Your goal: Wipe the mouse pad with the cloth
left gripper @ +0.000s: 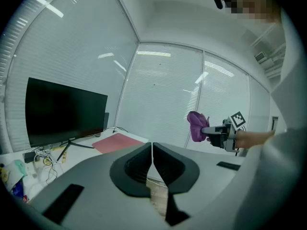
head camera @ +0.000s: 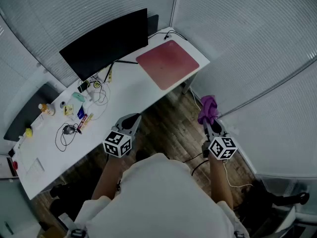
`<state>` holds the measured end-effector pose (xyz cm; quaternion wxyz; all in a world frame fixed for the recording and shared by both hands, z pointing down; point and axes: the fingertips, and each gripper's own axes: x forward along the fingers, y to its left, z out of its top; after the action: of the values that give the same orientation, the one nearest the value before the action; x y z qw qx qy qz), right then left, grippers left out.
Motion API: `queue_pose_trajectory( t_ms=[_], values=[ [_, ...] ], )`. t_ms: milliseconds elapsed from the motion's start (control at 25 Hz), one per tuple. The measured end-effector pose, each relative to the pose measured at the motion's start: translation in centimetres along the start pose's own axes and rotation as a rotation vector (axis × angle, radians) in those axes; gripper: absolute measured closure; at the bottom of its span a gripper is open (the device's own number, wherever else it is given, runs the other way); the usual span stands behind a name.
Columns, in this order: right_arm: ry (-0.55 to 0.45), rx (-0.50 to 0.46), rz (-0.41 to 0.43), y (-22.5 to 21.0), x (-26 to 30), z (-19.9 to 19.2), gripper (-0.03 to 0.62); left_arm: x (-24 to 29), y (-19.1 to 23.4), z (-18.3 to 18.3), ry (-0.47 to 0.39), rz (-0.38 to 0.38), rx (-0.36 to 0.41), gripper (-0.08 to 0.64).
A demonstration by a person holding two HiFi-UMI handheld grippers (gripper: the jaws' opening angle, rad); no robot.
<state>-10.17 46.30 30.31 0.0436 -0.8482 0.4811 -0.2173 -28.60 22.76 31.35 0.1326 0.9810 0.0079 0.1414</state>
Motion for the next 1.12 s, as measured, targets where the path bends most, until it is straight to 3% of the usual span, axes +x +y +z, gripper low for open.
queue_pose_trajectory(
  t_ms=[920, 1120],
  values=[
    [0.020, -0.032, 0.012, 4.9, 1.9, -1.1, 0.491, -2.5, 2.9, -0.6, 0.020, -0.027, 0.004, 0.537],
    [0.016, -0.036, 0.009, 6.8, 2.9, -1.6, 0.491, -3.1, 4.2, -0.9, 0.037, -0.042, 0.053, 0.537]
  ],
)
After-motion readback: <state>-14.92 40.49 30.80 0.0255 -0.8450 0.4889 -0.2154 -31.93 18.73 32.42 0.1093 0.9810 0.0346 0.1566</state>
